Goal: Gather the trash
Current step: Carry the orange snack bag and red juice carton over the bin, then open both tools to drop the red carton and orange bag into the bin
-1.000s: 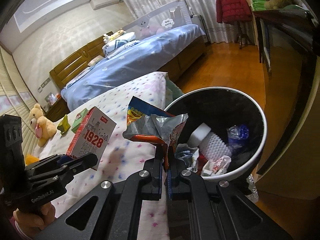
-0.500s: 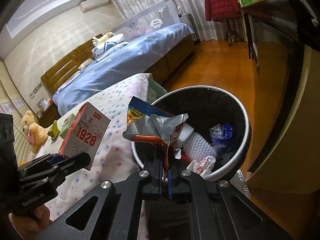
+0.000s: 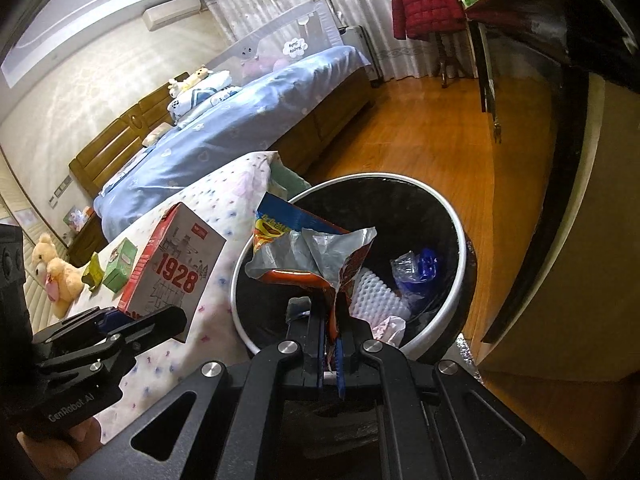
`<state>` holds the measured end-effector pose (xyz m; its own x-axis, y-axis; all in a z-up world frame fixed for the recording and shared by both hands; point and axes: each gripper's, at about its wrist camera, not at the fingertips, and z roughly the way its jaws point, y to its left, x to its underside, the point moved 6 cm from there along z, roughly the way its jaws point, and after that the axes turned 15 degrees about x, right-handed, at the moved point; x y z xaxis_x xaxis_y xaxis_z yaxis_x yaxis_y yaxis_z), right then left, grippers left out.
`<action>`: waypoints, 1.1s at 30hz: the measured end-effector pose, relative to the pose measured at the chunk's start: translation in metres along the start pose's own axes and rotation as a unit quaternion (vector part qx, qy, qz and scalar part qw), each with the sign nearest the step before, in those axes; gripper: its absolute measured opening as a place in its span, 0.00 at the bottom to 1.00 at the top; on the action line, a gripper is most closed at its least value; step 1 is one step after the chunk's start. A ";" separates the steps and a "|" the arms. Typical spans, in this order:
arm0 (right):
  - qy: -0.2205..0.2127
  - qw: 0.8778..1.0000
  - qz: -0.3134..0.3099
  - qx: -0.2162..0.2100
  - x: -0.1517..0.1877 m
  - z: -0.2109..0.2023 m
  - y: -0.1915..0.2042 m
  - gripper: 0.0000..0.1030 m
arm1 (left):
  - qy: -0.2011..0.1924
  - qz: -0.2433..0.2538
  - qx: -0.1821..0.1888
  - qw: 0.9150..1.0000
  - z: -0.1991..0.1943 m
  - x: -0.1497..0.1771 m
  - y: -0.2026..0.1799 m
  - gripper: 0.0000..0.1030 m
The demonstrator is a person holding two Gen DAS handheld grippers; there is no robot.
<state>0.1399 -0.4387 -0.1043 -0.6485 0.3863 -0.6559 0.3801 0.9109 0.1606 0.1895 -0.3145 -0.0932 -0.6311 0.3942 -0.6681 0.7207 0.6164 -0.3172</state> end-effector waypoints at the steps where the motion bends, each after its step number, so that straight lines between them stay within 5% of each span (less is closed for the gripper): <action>1: 0.000 1.000 0.001 0.001 -0.001 0.001 -0.001 0.03 | 0.001 0.000 0.000 1.000 0.001 -0.001 0.000 0.30; 33: 0.008 1.000 0.010 0.015 -0.013 0.019 -0.009 0.04 | 0.018 -0.001 -0.002 1.000 0.026 -0.012 -0.001 0.30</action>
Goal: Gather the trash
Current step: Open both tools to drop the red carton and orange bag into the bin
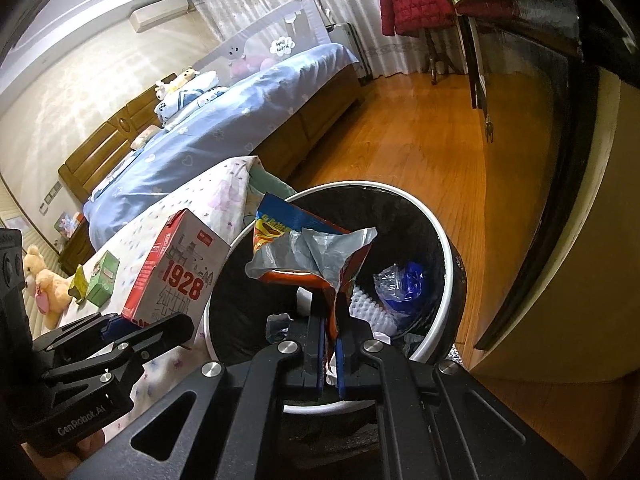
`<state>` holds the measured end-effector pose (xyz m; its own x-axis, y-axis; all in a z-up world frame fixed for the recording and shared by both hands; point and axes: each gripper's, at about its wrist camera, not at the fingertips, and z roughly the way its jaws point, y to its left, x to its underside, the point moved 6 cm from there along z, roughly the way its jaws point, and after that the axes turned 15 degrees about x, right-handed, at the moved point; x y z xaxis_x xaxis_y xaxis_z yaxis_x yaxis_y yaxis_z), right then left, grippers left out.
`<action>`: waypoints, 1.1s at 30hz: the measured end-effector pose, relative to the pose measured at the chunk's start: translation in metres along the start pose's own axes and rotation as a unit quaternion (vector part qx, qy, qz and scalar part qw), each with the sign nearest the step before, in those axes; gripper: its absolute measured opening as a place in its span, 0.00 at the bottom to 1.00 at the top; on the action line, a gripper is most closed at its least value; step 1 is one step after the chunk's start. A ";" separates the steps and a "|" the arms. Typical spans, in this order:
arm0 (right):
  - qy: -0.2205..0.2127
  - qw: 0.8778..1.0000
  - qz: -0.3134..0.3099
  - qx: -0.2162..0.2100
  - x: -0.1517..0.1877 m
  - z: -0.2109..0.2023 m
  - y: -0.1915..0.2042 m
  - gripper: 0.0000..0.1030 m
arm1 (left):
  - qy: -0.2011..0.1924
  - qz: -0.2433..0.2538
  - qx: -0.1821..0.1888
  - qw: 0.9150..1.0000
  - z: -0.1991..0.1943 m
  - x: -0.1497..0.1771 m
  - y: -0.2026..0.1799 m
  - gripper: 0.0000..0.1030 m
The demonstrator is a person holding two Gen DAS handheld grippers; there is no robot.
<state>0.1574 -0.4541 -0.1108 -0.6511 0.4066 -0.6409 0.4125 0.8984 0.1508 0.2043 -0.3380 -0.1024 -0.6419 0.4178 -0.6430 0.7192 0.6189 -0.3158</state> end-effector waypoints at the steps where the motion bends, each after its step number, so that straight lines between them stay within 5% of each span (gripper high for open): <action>1: 0.000 1.000 0.000 0.000 0.000 0.000 0.000 0.04 | 0.001 0.000 0.000 1.000 0.001 0.000 0.000 0.30; 18: 0.017 1.000 0.014 0.002 -0.004 0.010 -0.008 0.09 | 0.016 -0.008 0.011 1.000 0.011 -0.003 0.003 0.31; 20: 0.017 1.000 0.016 0.005 -0.005 0.010 -0.009 0.13 | 0.016 -0.012 0.013 1.000 0.010 -0.003 0.004 0.42; 22: 0.015 1.000 0.020 0.005 -0.005 0.009 -0.011 0.30 | 0.007 -0.015 0.009 1.000 0.006 -0.004 0.006 0.57; 33: -0.012 1.000 0.014 -0.007 -0.004 -0.014 0.005 0.44 | -0.022 -0.043 -0.004 0.999 -0.032 0.019 0.028 0.58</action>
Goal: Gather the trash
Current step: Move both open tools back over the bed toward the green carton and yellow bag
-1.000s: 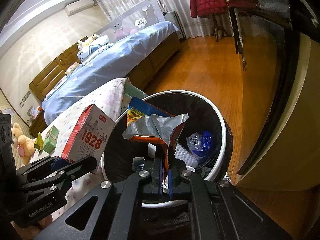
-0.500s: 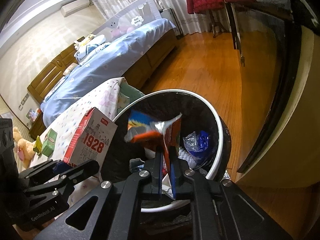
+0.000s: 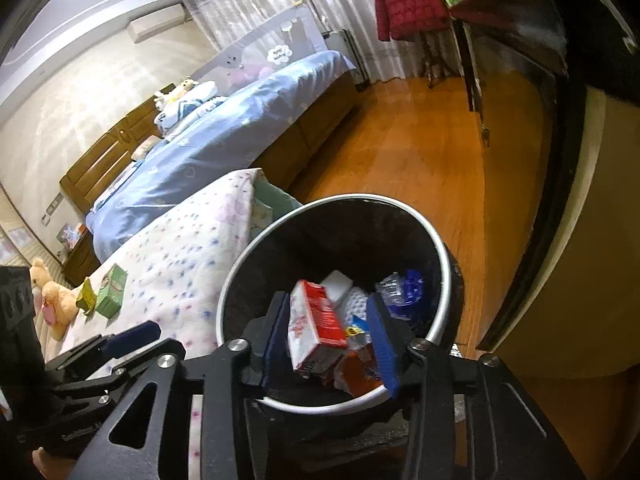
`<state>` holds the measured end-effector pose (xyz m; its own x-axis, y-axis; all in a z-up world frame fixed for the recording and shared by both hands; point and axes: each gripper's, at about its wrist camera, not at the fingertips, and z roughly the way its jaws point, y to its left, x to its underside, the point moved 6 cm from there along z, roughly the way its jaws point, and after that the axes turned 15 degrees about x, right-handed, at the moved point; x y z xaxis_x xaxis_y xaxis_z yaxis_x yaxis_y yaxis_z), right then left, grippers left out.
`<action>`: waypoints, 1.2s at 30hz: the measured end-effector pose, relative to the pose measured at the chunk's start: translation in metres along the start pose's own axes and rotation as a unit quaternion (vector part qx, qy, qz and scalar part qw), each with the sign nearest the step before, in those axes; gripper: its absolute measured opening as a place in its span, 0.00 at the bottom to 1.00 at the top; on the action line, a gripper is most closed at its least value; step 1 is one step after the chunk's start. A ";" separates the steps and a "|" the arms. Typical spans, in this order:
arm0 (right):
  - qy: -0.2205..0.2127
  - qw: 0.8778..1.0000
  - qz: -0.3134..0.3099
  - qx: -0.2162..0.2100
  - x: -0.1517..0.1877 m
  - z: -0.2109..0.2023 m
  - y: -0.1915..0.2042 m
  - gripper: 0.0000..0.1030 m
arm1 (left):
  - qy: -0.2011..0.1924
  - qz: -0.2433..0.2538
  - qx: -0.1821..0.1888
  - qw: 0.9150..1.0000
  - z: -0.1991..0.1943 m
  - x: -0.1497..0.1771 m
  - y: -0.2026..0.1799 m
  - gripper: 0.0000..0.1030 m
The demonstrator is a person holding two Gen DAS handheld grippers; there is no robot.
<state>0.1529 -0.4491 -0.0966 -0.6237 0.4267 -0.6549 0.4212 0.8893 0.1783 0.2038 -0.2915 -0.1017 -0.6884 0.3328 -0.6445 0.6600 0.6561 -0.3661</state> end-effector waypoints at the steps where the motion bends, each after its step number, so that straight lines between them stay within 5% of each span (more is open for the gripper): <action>1: -0.002 1.000 -0.003 -0.003 0.000 -0.002 0.003 0.46 | -0.002 -0.007 -0.004 1.000 -0.005 0.004 0.005 0.58; 13: -0.008 0.998 -0.047 -0.039 0.015 -0.013 0.061 0.75 | -0.047 -0.073 -0.052 0.995 -0.068 0.033 0.066 0.66; 36: 0.020 0.983 -0.141 -0.120 0.059 -0.012 0.192 0.81 | -0.105 -0.145 -0.158 0.971 -0.165 0.071 0.174 0.70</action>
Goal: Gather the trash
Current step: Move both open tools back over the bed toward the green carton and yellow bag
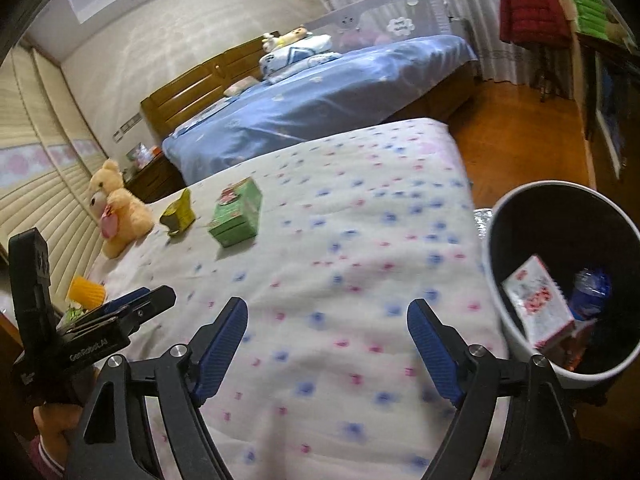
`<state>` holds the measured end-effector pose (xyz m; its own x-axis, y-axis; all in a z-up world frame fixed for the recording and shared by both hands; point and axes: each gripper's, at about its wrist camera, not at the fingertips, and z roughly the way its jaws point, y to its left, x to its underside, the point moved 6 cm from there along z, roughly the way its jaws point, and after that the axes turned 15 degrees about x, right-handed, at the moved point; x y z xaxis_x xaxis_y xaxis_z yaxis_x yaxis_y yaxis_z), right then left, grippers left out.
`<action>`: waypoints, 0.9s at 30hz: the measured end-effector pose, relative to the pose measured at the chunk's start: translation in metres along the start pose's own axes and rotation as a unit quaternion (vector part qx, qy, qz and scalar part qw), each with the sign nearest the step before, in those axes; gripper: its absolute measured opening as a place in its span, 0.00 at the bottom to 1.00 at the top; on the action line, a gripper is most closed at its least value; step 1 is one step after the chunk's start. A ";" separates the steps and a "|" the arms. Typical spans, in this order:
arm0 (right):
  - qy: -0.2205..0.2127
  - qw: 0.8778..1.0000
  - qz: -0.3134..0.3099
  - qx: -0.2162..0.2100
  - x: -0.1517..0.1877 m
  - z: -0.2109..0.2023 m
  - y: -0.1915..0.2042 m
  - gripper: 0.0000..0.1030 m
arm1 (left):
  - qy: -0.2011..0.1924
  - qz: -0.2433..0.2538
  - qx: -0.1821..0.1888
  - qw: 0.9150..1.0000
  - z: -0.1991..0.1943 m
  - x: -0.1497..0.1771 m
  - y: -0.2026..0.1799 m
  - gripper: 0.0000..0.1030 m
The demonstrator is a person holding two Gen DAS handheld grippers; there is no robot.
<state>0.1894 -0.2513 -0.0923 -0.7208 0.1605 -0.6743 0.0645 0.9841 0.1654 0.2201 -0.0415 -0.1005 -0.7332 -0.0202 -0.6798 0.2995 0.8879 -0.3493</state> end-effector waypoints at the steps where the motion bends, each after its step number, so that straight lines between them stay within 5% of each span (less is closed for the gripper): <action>1: 0.001 1.000 -0.003 -0.004 0.000 0.002 0.005 0.81 | -0.001 -0.004 -0.003 1.000 -0.001 -0.001 0.006 0.70; 27: 0.013 0.996 -0.082 -0.045 -0.020 0.051 0.105 0.81 | 0.001 -0.066 -0.033 0.997 0.002 -0.026 0.098 0.71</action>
<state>0.2457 -0.1469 -0.0978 -0.7337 -0.0054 -0.6795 -0.1169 0.9861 0.1184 0.2697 0.0448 -0.1178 -0.7652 -0.1385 -0.6288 0.1583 0.9062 -0.3922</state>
